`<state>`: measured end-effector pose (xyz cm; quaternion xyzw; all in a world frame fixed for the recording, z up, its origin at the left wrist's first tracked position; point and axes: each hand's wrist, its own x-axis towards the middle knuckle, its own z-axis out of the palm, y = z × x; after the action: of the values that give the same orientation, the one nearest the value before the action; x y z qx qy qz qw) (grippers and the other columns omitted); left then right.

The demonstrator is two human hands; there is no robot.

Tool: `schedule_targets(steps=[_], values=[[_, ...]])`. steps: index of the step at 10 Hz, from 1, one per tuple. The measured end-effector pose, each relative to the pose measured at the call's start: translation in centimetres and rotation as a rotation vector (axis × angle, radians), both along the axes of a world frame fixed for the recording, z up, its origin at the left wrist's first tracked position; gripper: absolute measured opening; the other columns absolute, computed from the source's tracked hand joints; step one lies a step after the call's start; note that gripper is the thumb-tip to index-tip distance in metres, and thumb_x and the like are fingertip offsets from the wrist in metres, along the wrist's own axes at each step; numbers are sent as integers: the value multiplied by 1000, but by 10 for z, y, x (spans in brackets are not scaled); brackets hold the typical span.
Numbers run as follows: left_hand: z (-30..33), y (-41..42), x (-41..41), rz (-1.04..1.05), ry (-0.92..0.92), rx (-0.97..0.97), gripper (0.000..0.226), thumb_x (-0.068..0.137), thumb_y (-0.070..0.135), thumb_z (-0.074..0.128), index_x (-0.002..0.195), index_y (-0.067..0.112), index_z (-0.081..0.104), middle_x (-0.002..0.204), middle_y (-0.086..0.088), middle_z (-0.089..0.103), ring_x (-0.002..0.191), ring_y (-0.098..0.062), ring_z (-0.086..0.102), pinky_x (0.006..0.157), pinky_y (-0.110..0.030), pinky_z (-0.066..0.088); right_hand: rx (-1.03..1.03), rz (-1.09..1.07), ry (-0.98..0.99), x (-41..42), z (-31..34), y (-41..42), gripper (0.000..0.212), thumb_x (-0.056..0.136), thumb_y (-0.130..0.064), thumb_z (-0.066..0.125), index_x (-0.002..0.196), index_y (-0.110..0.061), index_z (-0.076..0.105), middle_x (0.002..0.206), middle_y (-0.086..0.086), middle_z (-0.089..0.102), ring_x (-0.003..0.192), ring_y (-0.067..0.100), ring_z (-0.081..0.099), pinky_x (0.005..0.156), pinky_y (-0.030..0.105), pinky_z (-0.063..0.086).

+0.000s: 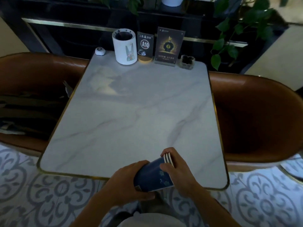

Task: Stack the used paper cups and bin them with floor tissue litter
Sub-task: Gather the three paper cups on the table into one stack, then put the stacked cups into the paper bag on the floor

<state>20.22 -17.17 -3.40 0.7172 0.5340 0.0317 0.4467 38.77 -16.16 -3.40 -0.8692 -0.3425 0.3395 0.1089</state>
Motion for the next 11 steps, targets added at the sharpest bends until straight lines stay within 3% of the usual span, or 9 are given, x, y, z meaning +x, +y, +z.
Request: schedule_targets(steps=[1, 2, 3, 4, 5, 6, 8, 10, 11], values=[[-8, -37, -18, 60, -39, -18, 78, 54, 72, 70, 124, 47, 45, 113, 24, 61, 98, 3, 61, 85, -20, 52, 274, 228, 449, 9, 28, -55, 13, 86, -5, 60, 94, -14, 54, 79, -8, 68, 68, 15, 63, 59, 19, 49], [-21, -69, -38, 297, -179, -110, 52, 63, 63, 71, 110, 44, 56, 100, 15, 68, 87, -5, 67, 72, -29, 60, 286, 86, 555, 11, 32, -81, 14, 89, -2, 56, 100, -11, 55, 75, -4, 66, 65, 9, 62, 67, 31, 48], [-16, -96, -45, 538, -345, -294, 25, 83, 25, 73, 106, 32, 64, 92, 6, 72, 86, -17, 70, 75, -45, 61, 268, 19, 647, -1, 40, -113, 15, 91, -2, 54, 103, -12, 56, 85, 5, 61, 78, 19, 59, 80, 47, 49], [-14, -127, -46, 691, -497, -486, 28, 85, 4, 66, 110, 16, 64, 95, -8, 72, 94, -30, 67, 84, -52, 56, 321, -138, 668, -7, 44, -154, 11, 88, -12, 59, 90, -22, 56, 85, 4, 59, 78, 18, 59, 84, 42, 51], [-20, -145, -43, 664, -503, -524, 28, 84, 4, 68, 109, 16, 65, 103, -14, 69, 97, -34, 66, 86, -56, 55, 365, -100, 621, -4, 39, -188, 23, 84, -25, 63, 103, -33, 54, 100, -10, 58, 91, 8, 59, 74, 17, 53], [-23, -152, -31, 588, -465, -496, 24, 87, 0, 63, 100, 20, 66, 96, -10, 70, 91, -30, 68, 79, -47, 58, 316, -82, 564, 11, 34, -214, 42, 87, -37, 62, 124, -39, 45, 114, -21, 48, 106, 4, 52, 94, 34, 51], [-43, -156, -3, 489, -371, -529, 26, 89, 6, 63, 97, 30, 66, 101, -5, 70, 97, -26, 67, 86, -50, 56, 290, -147, 488, 42, 24, -256, 49, 86, -29, 63, 131, -30, 42, 126, -6, 53, 108, 7, 56, 74, 18, 54], [-56, -155, 59, 383, -381, -590, 16, 92, 14, 59, 106, 20, 64, 105, -10, 67, 93, -21, 67, 67, -29, 60, 306, -252, 452, 94, 11, -299, 49, 84, -27, 68, 125, -36, 44, 127, -2, 54, 113, 8, 55, 82, 27, 57], [-65, -155, 100, 317, -365, -620, 15, 95, 17, 55, 107, 14, 63, 107, -14, 66, 95, -24, 67, 75, -35, 60, 284, -315, 481, 129, 2, -318, 56, 79, -38, 72, 127, -40, 44, 127, -4, 55, 113, 13, 58, 87, 39, 58]])
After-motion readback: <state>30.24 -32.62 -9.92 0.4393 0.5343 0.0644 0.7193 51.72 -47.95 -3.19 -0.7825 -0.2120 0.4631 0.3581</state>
